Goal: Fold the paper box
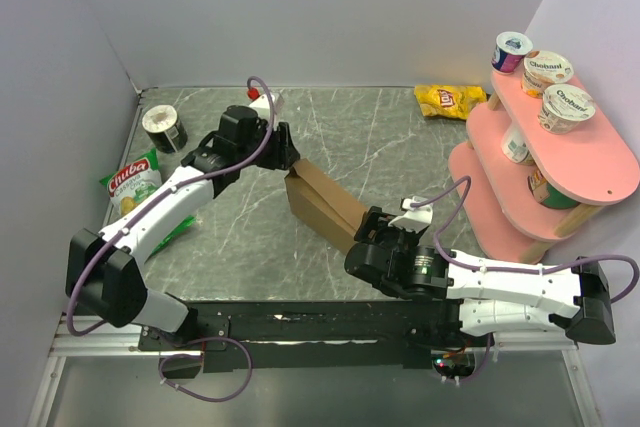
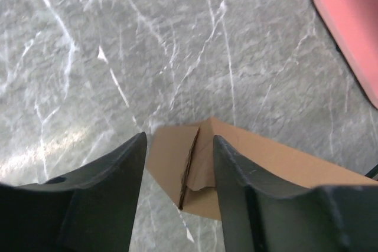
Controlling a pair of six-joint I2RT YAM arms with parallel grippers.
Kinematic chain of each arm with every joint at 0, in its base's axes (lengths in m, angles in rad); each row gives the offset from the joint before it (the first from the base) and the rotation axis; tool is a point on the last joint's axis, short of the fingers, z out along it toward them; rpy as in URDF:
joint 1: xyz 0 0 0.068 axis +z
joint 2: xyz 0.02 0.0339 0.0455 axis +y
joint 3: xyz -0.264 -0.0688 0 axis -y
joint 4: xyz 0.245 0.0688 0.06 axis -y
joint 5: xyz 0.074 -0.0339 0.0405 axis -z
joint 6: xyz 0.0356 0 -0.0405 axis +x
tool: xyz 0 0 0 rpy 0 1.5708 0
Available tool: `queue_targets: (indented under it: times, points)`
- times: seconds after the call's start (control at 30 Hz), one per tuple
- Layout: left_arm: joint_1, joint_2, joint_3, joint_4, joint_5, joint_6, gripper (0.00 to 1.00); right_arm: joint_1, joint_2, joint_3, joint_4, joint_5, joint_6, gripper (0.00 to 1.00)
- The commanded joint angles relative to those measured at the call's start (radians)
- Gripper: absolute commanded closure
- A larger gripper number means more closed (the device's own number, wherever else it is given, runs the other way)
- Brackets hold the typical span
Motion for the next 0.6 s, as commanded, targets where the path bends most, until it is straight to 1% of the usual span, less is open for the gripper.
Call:
queue_targets:
  times: [0.0, 0.07, 0.2, 0.27, 0.3, 0.37, 0.4, 0.57]
  points:
    - [-0.023, 0.008, 0.029, -0.024, 0.015, 0.023, 0.52, 0.006, 0.029, -0.071, -0.188, -0.171, -0.085, 0.20]
    - [-0.033, 0.015, 0.032, -0.027, 0.009, 0.024, 0.56, 0.007, 0.031, -0.075, -0.187, -0.172, -0.083, 0.20]
    - [-0.048, 0.018, 0.026, -0.020, -0.002, 0.026, 0.67, 0.006, 0.029, -0.080, -0.179, -0.174, -0.085, 0.20]
    - [-0.053, 0.021, 0.026, -0.031, -0.004, 0.029, 0.69, 0.006, 0.029, -0.082, -0.179, -0.174, -0.082, 0.20]
    - [-0.057, 0.024, 0.026, -0.037, -0.005, 0.031, 0.72, 0.007, 0.029, -0.082, -0.181, -0.174, -0.079, 0.19]
    - [-0.062, 0.024, 0.020, -0.050, -0.017, 0.028, 0.76, 0.006, 0.029, -0.082, -0.184, -0.174, -0.076, 0.19]
    - [-0.065, 0.022, 0.014, -0.051, -0.022, 0.026, 0.80, 0.006, 0.028, -0.083, -0.185, -0.172, -0.074, 0.19]
    - [-0.067, 0.005, -0.057, -0.050, -0.024, 0.000, 0.86, 0.003, 0.025, -0.089, -0.182, -0.172, -0.068, 0.19]
